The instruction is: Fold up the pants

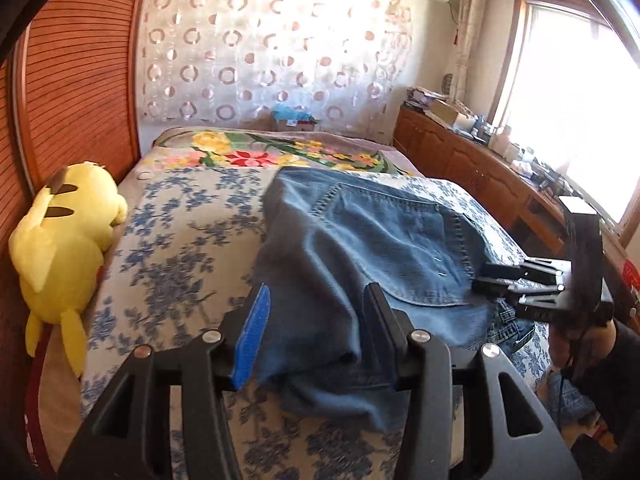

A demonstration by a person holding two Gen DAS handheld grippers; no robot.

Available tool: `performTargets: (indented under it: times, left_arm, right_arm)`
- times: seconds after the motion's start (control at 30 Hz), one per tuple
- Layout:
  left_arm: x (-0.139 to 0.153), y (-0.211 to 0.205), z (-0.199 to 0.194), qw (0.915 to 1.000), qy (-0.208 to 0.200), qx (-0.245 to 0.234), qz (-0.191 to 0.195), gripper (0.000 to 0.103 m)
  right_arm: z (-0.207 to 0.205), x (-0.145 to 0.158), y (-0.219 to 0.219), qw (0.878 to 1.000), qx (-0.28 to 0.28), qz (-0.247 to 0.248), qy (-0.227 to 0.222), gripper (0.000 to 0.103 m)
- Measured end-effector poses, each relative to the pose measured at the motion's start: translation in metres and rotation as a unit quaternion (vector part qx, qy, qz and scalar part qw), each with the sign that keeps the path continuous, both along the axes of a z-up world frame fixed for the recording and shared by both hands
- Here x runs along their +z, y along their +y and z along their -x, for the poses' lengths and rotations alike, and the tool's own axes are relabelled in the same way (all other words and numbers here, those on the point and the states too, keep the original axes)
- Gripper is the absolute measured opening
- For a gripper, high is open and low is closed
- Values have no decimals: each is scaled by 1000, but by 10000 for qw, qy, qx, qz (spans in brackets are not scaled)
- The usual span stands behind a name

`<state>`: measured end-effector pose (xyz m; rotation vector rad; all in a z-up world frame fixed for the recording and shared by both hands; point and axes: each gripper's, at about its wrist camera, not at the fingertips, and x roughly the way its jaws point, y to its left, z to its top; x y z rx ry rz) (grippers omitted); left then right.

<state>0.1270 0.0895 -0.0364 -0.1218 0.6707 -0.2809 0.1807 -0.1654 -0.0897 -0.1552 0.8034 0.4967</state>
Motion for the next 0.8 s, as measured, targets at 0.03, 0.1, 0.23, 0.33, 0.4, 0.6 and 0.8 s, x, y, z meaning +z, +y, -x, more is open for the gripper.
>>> performTargets:
  times: [0.03,0.1,0.23,0.33,0.4,0.6,0.8]
  left_arm:
    - [-2,-5,-3,10000,32,-56,-15,48]
    - [-7,-13,-9,9998,115,-110,-125,48]
    - [-26,-20,-21,9982,349,-34,-478,48]
    - [-39,-16,-27,9969,534,57,-574,48]
    - [-45,-14,-29,9962,591,104,-635,48]
    - [-55,-9,-30,9961,652,80,-581,49]
    - [-53,-3,-29,9974,619,51,-361,49]
  right_arm:
    - [1,-4,0,10000,-1,7,25,43]
    - [1,-11,-2,10000,-54,-9,24,46]
    - [-1,-17,0,9999,-118,-2,15,51]
    - [1,-21,3,9999,-109,69,-56,53]
    - [2,-21,2,9999,-101,63,-76,53]
    - [7,-13,-9,9998,-133,-149,-28,54]
    - [14,-5,-10,9998,-118,-80,-142,55]
